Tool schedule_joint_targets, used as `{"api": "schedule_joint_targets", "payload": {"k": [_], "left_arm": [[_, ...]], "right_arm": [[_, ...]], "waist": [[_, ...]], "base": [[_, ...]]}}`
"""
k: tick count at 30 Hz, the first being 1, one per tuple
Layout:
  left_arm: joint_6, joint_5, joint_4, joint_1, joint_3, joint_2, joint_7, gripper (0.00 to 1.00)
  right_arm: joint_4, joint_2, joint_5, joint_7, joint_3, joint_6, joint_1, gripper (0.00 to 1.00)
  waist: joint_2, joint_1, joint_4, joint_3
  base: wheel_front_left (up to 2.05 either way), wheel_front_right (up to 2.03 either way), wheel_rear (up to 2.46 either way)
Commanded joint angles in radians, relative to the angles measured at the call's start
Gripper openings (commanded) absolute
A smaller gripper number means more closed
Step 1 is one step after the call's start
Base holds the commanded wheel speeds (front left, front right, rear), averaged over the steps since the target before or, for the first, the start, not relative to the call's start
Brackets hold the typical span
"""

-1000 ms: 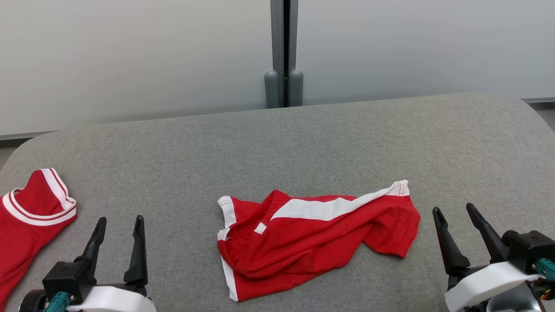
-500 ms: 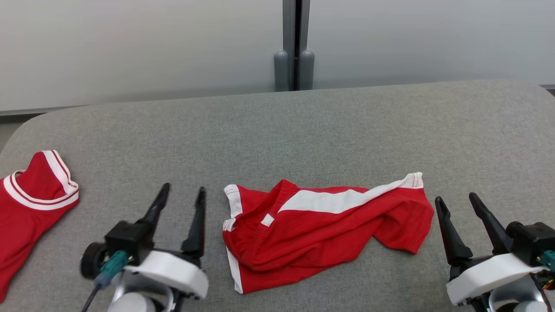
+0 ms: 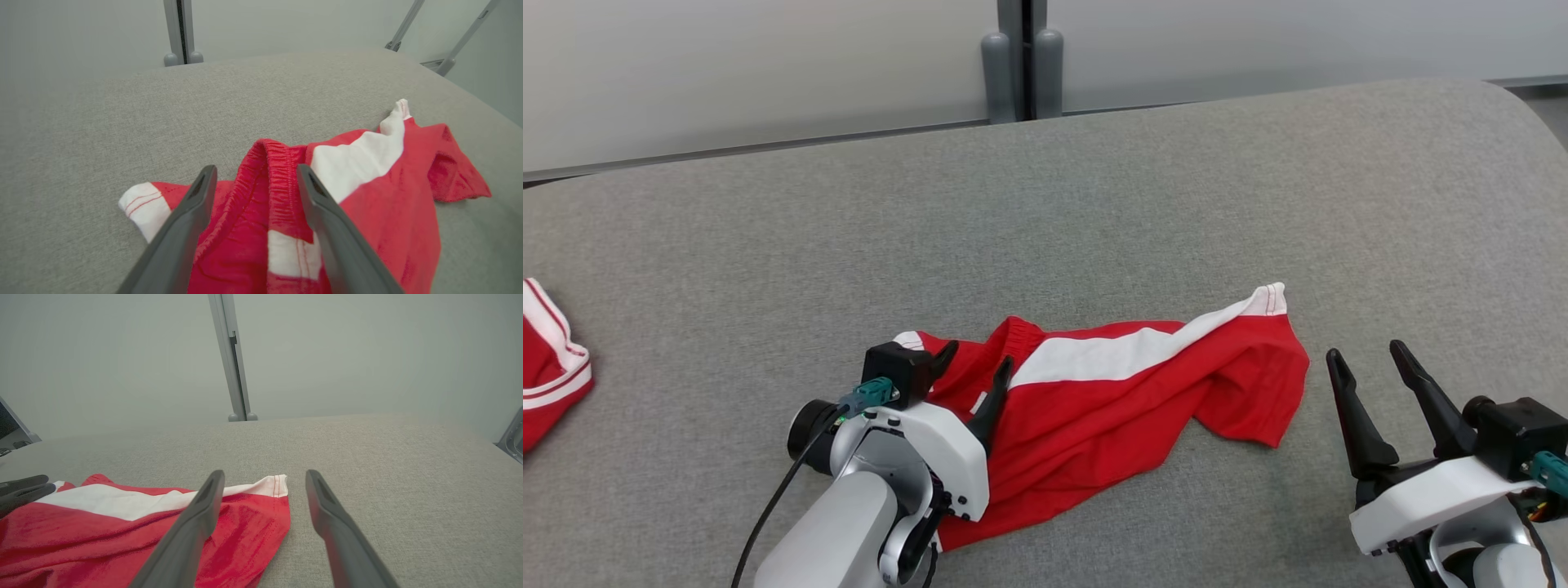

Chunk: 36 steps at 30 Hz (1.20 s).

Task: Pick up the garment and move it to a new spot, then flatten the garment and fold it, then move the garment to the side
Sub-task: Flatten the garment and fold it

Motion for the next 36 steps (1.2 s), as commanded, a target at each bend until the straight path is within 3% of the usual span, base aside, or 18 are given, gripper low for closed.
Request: {"api": "schedule_joint_targets", "payload": {"k": [1, 2, 3, 5, 7, 14, 23, 29, 30, 31, 32, 36], "left_arm": [[-0.008, -0.007, 0.032, -0.022, 0.002, -0.002, 0.004, 1.0], [-0.015, -0.016, 0.058, -0.026, -0.001, -0.006, 0.016, 1.0], [-0.024, -0.023, 0.078, -0.031, -0.001, -0.01, 0.02, 0.91], [-0.046, -0.037, 0.109, -0.038, -0.009, -0.019, 0.033, 0.4], [-0.064, -0.046, 0.128, -0.044, -0.015, -0.027, 0.04, 0.0], [-0.094, -0.077, 0.138, -0.042, -0.018, -0.042, 0.035, 0.0], [-0.011, -0.088, 0.09, -0.05, 0.075, -0.016, -0.127, 0.0], [0.026, -0.114, 0.081, -0.003, 0.127, 0.022, -0.156, 0.0], [0.027, -0.12, 0.079, 0.002, 0.132, 0.024, -0.16, 0.15], [0.028, -0.119, 0.079, 0.009, 0.133, 0.026, -0.164, 0.81], [0.034, -0.114, 0.076, 0.014, 0.134, 0.029, -0.174, 1.0], [0.068, -0.081, 0.043, 0.036, 0.155, 0.035, -0.223, 1.0]], "right_arm": [[0.006, -0.003, 0.002, -0.011, -0.002, 0.0, -0.011, 1.0], [0.009, -0.003, 0.004, -0.012, -0.001, 0.0, -0.013, 1.0], [0.011, -0.003, 0.005, -0.015, -0.001, 0.0, -0.014, 1.0], [0.017, -0.002, 0.009, -0.019, -0.003, 0.0, -0.015, 1.0], [0.022, 0.0, 0.008, -0.022, -0.004, 0.0, -0.017, 1.0], [0.035, 0.006, 0.011, -0.032, 0.0, 0.0, -0.024, 1.0], [0.043, 0.001, 0.015, -0.036, -0.001, 0.0, -0.031, 1.0], [0.045, 0.003, 0.016, -0.037, -0.005, 0.0, -0.033, 1.0], [0.046, 0.004, 0.017, -0.037, -0.007, 0.0, -0.034, 1.0], [0.047, 0.004, 0.017, -0.038, -0.008, 0.0, -0.034, 1.0], [0.047, 0.005, 0.017, -0.039, -0.01, 0.0, -0.035, 1.0], [0.049, 0.005, 0.017, -0.042, -0.016, 0.0, -0.037, 1.0]], "waist": [[0.0, 0.0, -0.011, 0.009], [0.0, 0.0, -0.014, 0.01], [0.0, 0.0, -0.017, 0.012], [0.0, 0.0, -0.019, 0.015], [0.0, 0.0, -0.019, 0.016], [0.0, 0.0, -0.012, 0.016], [0.0, 0.0, 0.002, 0.015], [0.0, 0.0, 0.0, 0.013], [0.0, 0.0, 0.0, 0.014], [0.0, 0.0, 0.0, 0.014], [0.0, 0.0, 0.0, 0.013], [0.0, 0.0, 0.001, 0.008]], "base": [[0.0, 0.0, 0.0], [0.0, 0.0, 0.0], [0.0, 0.0, 0.0], [0.0, 0.0, 0.0], [0.0, 0.0, 0.0], [0.0, 0.0, 0.0], [0.0, 0.0, 0.0], [0.0, 0.0, 0.0], [0.0, 0.0, 0.0], [0.0, 0.0, 0.0], [0.0, 0.0, 0.0], [0.0, 0.0, 0.0]]}}
